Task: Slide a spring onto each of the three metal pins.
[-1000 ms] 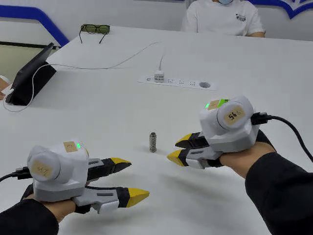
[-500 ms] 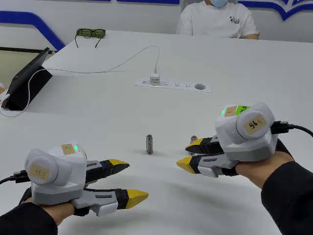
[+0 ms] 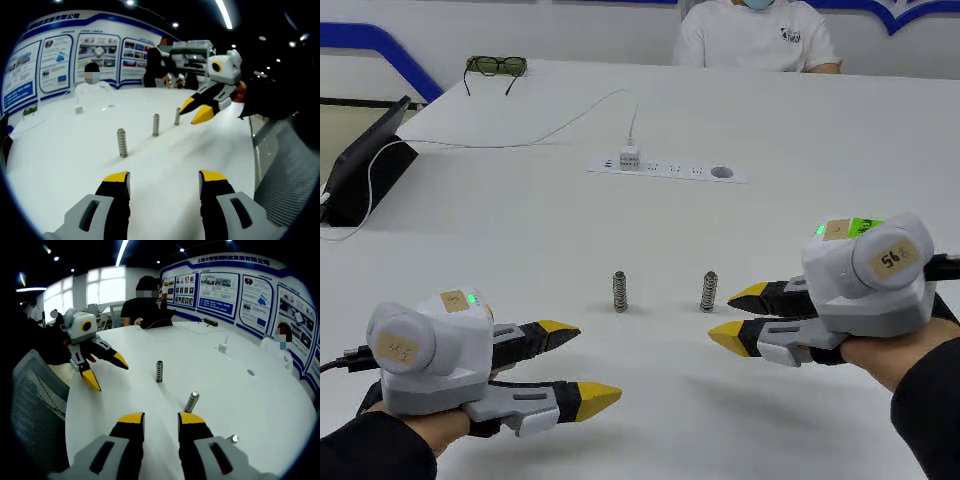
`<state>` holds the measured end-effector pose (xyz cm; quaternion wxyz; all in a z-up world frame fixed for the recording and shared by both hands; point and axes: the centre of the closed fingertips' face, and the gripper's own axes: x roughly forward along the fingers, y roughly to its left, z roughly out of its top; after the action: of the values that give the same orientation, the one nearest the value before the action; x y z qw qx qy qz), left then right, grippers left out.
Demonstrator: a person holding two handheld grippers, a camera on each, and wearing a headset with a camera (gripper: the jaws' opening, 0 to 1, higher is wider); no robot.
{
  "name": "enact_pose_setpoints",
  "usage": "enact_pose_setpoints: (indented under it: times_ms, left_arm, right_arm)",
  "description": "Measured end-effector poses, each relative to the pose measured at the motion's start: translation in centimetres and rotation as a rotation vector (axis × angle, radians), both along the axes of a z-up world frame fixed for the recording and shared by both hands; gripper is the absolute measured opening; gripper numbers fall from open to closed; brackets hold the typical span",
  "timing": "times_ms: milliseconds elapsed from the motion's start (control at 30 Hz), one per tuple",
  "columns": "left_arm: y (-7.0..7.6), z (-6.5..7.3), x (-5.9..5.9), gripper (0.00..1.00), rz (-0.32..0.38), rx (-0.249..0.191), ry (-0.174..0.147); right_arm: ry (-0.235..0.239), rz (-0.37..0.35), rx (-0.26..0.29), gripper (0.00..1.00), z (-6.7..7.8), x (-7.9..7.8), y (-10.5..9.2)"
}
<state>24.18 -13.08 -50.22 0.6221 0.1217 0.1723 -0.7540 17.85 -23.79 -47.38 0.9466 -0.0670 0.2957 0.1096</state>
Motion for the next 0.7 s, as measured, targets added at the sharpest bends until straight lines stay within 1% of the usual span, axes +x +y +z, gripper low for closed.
enact_pose_setpoints:
  times_ms: [267, 367, 700]
  left_arm:
    - [-0.2, 0.0, 0.1, 0.58, 0.004, -0.001, 0.003]
    - [-0.2, 0.1, 0.0, 0.58, 0.004, -0.002, 0.003]
    - [-0.3, 0.0, 0.2, 0.59, 0.008, 0.001, 0.006]
  right_arm:
    - [-0.009, -0.027, -0.003, 0.28, 0.4, -1.6, -0.9]
    - [-0.008, -0.038, -0.005, 0.29, 0.3, -2.3, -1.4]
    - [-0.015, -0.097, -0.018, 0.33, 0.2, -4.7, -4.3]
